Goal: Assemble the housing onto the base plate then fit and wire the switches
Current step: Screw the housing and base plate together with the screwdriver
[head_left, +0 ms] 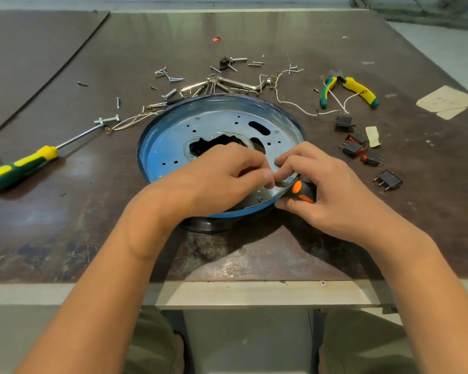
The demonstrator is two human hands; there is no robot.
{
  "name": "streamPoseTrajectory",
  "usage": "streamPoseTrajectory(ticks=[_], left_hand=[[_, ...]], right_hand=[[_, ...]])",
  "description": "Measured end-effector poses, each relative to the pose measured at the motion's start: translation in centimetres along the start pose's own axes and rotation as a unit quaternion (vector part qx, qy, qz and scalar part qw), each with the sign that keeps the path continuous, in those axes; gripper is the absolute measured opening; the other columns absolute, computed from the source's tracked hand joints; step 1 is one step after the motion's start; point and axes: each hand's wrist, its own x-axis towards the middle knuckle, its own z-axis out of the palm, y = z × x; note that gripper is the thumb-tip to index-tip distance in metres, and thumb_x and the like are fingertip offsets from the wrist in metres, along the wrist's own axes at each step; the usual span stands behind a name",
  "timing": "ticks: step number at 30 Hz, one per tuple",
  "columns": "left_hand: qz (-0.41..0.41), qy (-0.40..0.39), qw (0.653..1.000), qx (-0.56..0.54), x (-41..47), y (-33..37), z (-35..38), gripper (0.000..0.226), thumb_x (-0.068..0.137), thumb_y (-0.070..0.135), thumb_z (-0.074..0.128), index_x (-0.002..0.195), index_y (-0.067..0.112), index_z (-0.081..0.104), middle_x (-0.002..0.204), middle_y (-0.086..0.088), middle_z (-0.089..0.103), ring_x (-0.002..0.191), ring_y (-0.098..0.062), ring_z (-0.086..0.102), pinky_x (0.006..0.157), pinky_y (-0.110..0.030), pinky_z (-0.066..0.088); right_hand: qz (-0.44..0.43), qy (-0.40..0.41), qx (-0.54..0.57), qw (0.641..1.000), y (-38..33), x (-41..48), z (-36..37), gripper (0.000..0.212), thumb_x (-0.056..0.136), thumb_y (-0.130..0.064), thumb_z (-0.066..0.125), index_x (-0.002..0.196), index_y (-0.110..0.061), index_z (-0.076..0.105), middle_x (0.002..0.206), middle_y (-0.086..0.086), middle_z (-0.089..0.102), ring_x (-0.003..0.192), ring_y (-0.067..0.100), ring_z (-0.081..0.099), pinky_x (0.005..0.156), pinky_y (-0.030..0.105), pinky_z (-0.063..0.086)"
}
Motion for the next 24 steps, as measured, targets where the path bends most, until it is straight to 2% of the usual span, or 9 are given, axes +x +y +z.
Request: streamPoseTrajectory(ticks=[4,7,11,16,18,20,21,23,24], left_hand=[[-0.014,-0.021,0.999,-0.02,0.0,-0.3,-0.1,0.002,0.09,0.024,0.069,0.088,0.025,0.07,0.074,0.003,0.064,0.062,-0.005,0.054,0.06,-0.022,0.045],[-0.03,-0.021,0.999,-0.017,0.2,-0.4,0.0,0.005,0.088,0.021,0.072,0.085,0.025,0.073,0.073,0.006,0.068,0.06,0.0,0.055,0.058,-0.014,0.045],[-0.035,-0.007,0.999,-0.026,0.1,-0.4,-0.3,0.012,0.094,0.03,0.064,0.089,0.028,0.074,0.077,0.008,0.07,0.069,-0.003,0.061,0.063,-0.02,0.048],[-0.037,0.051,0.996,-0.058,-0.2,0.1,-0.6,0.021,0.1,0.026,0.053,0.096,0.026,0.073,0.08,0.013,0.072,0.071,0.0,0.064,0.064,-0.015,0.044],[-0.024,0.082,0.995,-0.055,-0.7,0.4,-0.9,0.021,0.1,0.028,0.053,0.099,0.023,0.073,0.082,0.013,0.073,0.075,-0.002,0.067,0.062,-0.014,0.048],[0.003,0.114,0.992,-0.053,-1.4,0.6,-1.4,0.023,0.1,0.03,0.052,0.1,0.023,0.074,0.087,0.014,0.073,0.079,-0.003,0.067,0.06,-0.014,0.05],[0.015,0.12,0.992,-0.029,-1.7,0.6,-1.7,0.024,0.1,0.034,0.052,0.101,0.025,0.074,0.091,0.015,0.072,0.082,-0.003,0.067,0.064,-0.018,0.052],[0.023,0.094,0.994,0.052,-2.0,0.4,-1.9,0.031,0.099,0.046,0.05,0.102,0.028,0.074,0.107,0.014,0.069,0.096,-0.003,0.063,0.081,-0.032,0.053],[0.021,0.067,0.995,0.076,-2.2,0.2,-1.9,0.034,0.096,0.051,0.05,0.103,0.028,0.075,0.117,0.014,0.066,0.104,-0.003,0.059,0.089,-0.032,0.049]], right_hand=[[0.005,0.003,-0.007,1.0,0.0,0.0,0.0,0.028,0.077,-0.025,0.08,0.1,-0.028,0.064,0.118,-0.012,0.053,0.109,0.008,0.056,0.092,0.037,0.051],[0.004,0.002,-0.01,1.0,-0.1,0.0,0.0,0.028,0.077,-0.026,0.08,0.101,-0.029,0.065,0.118,-0.012,0.053,0.11,0.009,0.056,0.092,0.037,0.052],[0.008,-0.005,-0.012,1.0,-0.4,0.0,-0.2,0.028,0.078,-0.027,0.078,0.103,-0.028,0.065,0.119,-0.012,0.053,0.111,0.009,0.055,0.093,0.038,0.05],[0.003,0.006,0.027,1.0,-0.9,-0.3,-1.6,0.033,0.081,-0.019,0.08,0.11,-0.026,0.069,0.122,-0.012,0.058,0.117,0.002,0.054,0.098,0.02,0.043],[-0.003,0.085,0.099,0.991,-1.2,-0.6,-2.6,0.021,0.085,-0.016,0.077,0.105,-0.02,0.071,0.099,-0.015,0.067,0.09,0.004,0.063,0.078,0.017,0.047],[-0.016,0.183,0.175,0.967,-1.7,-0.8,-3.4,0.009,0.091,-0.019,0.071,0.097,-0.012,0.069,0.068,-0.007,0.063,0.053,0.013,0.055,0.051,0.019,0.042],[-0.021,0.229,0.199,0.953,-2.1,-0.8,-3.7,0.016,0.094,-0.023,0.068,0.094,-0.008,0.065,0.059,-0.003,0.057,0.043,0.016,0.049,0.043,0.02,0.037],[-0.035,0.288,0.269,0.919,-2.6,-0.7,-4.0,0.029,0.098,-0.033,0.063,0.089,-0.006,0.054,0.05,-0.005,0.042,0.034,0.014,0.037,0.039,0.018,0.028],[-0.031,0.298,0.318,0.9,-2.7,-0.6,-4.5,0.032,0.099,-0.037,0.06,0.086,-0.01,0.05,0.05,-0.006,0.037,0.034,0.012,0.034,0.039,0.016,0.027]])
